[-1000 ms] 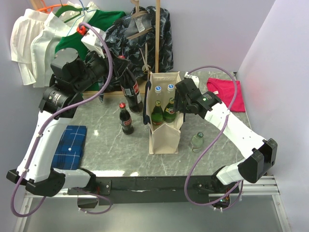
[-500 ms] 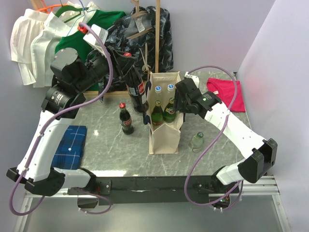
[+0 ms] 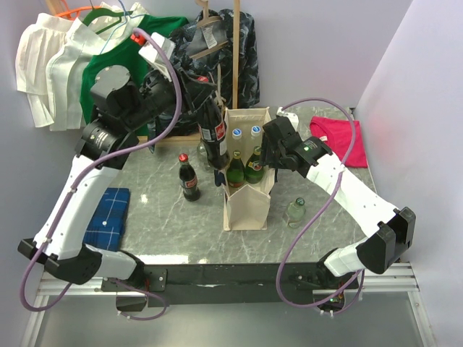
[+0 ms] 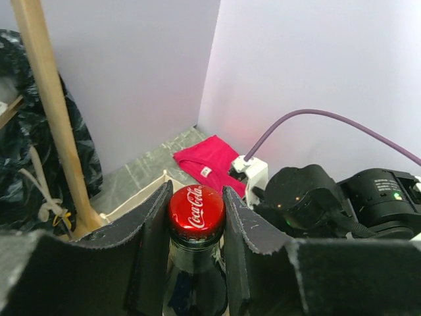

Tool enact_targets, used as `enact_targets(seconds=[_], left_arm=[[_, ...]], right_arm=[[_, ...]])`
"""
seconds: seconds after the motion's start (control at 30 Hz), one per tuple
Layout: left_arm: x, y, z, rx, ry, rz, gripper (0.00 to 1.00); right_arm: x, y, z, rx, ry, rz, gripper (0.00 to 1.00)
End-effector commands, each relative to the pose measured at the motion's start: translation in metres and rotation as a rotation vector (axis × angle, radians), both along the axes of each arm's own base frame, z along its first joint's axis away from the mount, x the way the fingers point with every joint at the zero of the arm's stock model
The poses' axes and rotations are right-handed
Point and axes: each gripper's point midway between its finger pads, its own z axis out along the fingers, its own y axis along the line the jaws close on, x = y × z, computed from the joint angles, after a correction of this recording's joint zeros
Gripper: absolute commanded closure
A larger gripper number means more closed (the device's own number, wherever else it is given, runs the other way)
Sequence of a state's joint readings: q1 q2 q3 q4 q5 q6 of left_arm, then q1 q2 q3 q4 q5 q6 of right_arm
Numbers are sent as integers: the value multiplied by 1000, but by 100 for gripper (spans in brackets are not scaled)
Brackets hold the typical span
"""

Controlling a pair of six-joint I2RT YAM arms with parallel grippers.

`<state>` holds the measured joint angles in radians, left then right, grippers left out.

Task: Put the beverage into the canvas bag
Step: Pick up the drink from the center of the board, then place the drink in the canvas bag.

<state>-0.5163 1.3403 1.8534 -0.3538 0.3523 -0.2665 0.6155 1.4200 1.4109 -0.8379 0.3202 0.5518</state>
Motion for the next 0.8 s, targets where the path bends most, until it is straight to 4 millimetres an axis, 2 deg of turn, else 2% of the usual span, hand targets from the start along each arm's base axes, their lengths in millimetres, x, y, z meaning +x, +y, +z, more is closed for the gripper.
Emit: enact_targets(seconds=[0.0, 0.4, 0.77], left_arm=[[-65, 19, 131, -254, -373, -75, 99], [-67, 0, 135, -265, -380, -140, 99], [-62, -23, 121, -250, -341, -177, 99]], right_arm=[[3, -1, 11, 19, -45, -16, 41], [1, -3, 8, 12, -43, -21, 41], [0, -8, 17, 10, -65, -34, 40]])
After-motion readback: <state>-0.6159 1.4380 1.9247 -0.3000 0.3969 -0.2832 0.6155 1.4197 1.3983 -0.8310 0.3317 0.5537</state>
